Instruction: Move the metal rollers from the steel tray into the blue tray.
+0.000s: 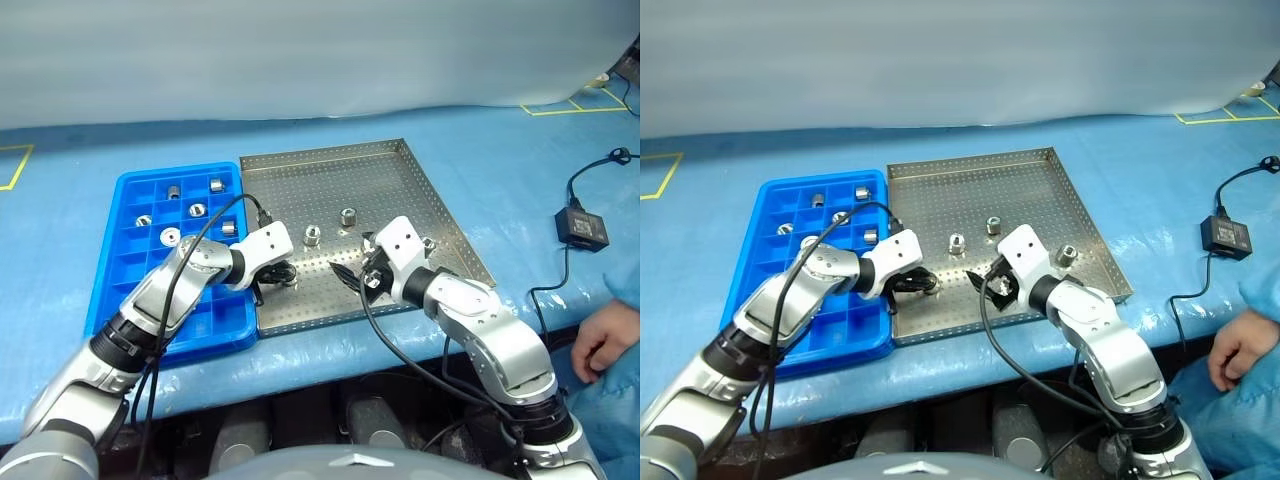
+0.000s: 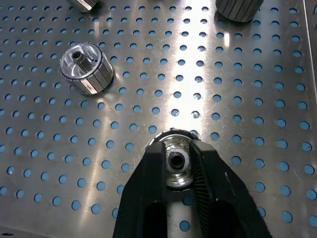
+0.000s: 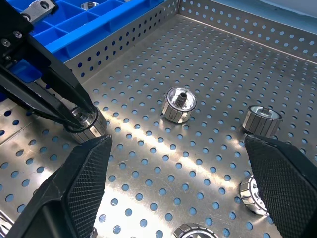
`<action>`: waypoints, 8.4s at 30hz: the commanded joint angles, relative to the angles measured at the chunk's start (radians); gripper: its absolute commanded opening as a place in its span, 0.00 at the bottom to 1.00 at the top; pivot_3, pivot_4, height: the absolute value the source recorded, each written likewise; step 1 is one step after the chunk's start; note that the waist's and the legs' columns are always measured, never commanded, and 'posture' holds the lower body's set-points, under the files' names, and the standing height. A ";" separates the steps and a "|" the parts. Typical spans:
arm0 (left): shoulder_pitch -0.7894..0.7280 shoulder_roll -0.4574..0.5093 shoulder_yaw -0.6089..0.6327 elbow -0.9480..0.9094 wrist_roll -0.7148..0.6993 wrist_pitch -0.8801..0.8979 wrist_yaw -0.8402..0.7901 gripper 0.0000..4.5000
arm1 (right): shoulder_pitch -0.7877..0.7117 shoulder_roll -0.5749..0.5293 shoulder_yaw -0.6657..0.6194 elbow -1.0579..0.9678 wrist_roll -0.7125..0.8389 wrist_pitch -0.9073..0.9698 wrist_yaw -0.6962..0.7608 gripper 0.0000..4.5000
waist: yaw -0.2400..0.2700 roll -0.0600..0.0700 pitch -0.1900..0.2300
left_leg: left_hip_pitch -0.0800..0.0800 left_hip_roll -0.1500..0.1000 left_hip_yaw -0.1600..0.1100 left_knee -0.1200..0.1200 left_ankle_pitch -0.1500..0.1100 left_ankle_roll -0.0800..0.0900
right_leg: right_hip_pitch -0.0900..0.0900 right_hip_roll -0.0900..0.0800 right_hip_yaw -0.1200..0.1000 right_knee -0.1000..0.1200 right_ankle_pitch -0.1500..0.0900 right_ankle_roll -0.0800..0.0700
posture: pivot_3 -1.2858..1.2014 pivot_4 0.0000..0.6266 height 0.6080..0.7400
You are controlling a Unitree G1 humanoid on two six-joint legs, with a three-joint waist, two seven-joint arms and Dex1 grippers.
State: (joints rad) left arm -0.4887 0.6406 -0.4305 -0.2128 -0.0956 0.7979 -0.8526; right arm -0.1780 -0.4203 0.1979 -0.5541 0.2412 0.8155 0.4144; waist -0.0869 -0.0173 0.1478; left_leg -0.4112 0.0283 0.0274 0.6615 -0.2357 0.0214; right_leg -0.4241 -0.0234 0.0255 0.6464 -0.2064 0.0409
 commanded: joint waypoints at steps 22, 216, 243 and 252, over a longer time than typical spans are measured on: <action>0.044 -0.055 0.135 -0.014 -0.076 0.042 0.030 0.01 | -0.010 0.016 0.008 0.000 -0.003 -0.022 -0.004 1.00 | 0.005 0.000 0.000 | -0.002 0.000 0.000 0.001 0.000 0.000 | -0.001 -0.001 0.000 0.000 0.000 0.001 | 0.46 0.24 1.00; 0.319 -0.296 0.759 -0.314 0.145 0.335 0.644 0.52 | -0.112 0.052 0.014 -0.002 0.216 0.049 0.075 1.00 | 0.096 -0.008 0.001 | -0.002 0.001 0.007 0.002 -0.001 0.005 | -0.003 -0.002 0.009 -0.001 0.007 0.002 | 0.54 0.24 1.00; -0.213 -0.327 0.114 0.470 -0.003 -0.161 0.151 0.65 | 0.055 -0.030 0.044 -0.121 0.038 0.070 -0.074 1.00 | -0.003 -0.007 0.001 | -0.004 -0.003 0.009 0.002 -0.002 0.007 | -0.005 -0.001 0.012 -0.003 0.007 0.010 | 0.42 0.24 1.00; -0.216 -0.351 0.088 0.633 0.092 -0.212 0.194 0.65 | 0.074 -0.027 0.038 -0.129 0.028 0.076 -0.092 1.00 | -0.040 -0.007 0.001 | -0.002 -0.001 0.011 0.003 -0.002 0.007 | -0.003 -0.001 0.016 -0.003 0.006 0.010 | 0.42 0.24 1.00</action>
State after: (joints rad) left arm -0.7189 0.2936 -0.3266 0.3950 -0.0235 0.5819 -0.6625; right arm -0.0957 -0.4538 0.2571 -0.6477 0.2747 0.8983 0.3270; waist -0.1268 -0.0246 0.1487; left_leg -0.4129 0.0274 0.0386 0.6650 -0.2380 0.0288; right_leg -0.4273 -0.0243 0.0415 0.6438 -0.2000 0.0511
